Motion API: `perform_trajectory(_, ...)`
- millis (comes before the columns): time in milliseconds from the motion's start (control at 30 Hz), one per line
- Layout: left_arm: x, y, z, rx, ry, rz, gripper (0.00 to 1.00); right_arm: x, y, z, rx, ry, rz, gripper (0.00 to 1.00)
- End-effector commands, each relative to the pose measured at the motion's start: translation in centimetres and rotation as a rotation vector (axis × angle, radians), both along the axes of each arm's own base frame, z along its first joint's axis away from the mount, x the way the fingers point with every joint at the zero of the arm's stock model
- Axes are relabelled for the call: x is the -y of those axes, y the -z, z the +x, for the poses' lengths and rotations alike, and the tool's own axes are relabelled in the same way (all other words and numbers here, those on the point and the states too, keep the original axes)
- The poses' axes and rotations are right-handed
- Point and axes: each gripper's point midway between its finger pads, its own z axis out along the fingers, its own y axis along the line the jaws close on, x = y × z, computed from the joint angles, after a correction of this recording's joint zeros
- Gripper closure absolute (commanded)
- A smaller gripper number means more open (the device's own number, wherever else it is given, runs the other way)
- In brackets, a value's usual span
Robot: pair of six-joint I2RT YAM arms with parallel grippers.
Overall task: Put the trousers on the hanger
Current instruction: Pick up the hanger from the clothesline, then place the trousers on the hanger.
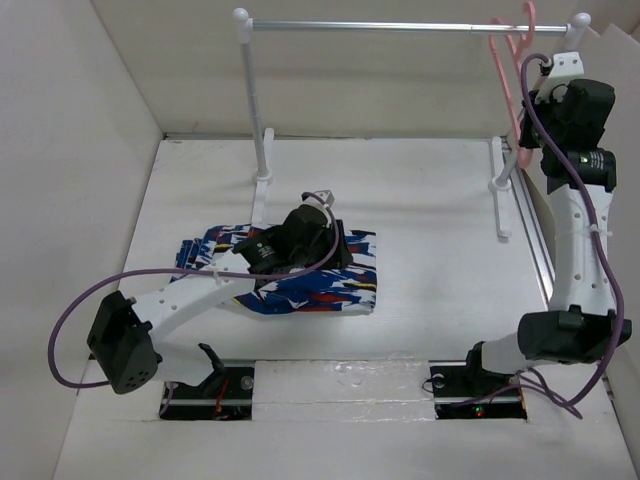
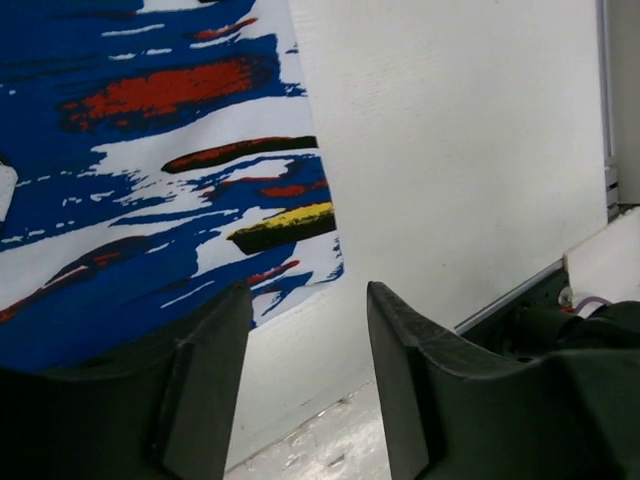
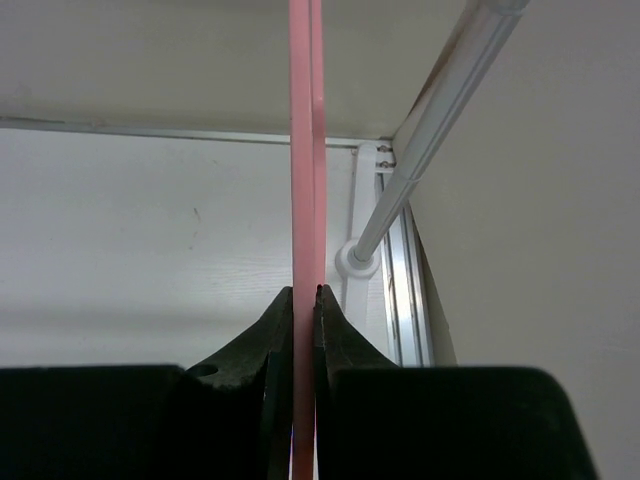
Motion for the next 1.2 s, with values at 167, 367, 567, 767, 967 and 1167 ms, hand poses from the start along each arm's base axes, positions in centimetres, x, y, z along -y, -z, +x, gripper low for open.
perform_trajectory(167,3.1,-11.0,2.5,0.186,0.039,-0.156,0.48,0.1,-6.5,-4.0,0.216,0.065,-0.031,1.00)
perform_trajectory(367,5.4,-17.4,2.2,0.237,0.119,-0.290,0.50,-2.0,-1.9,-6.0,0.136,-0.003,0.000,1.00)
perform_trajectory(567,8.1,-20.8,3.4,0.268,0.155,-0.365,0.48,-6.9,6.0,-9.4,-0.008,-0.132,0.019,1.00)
perform_trajectory(767,11.1,-17.6,5.5,0.217,0.151,-0.348,0.46,-12.5,14.9,-12.6,-0.178,-0.230,0.037,1.00)
perform_trajectory(967,14.3,-12.0,7.4,0.124,0.152,-0.321,0.44,-17.4,18.8,-14.8,-0.242,-0.282,0.074,1.00)
perform_trajectory(1167,15.2,-6.6,9.1,0.057,0.104,-0.214,0.43,-19.6,20.6,-15.3,-0.300,-0.283,0.036,1.00)
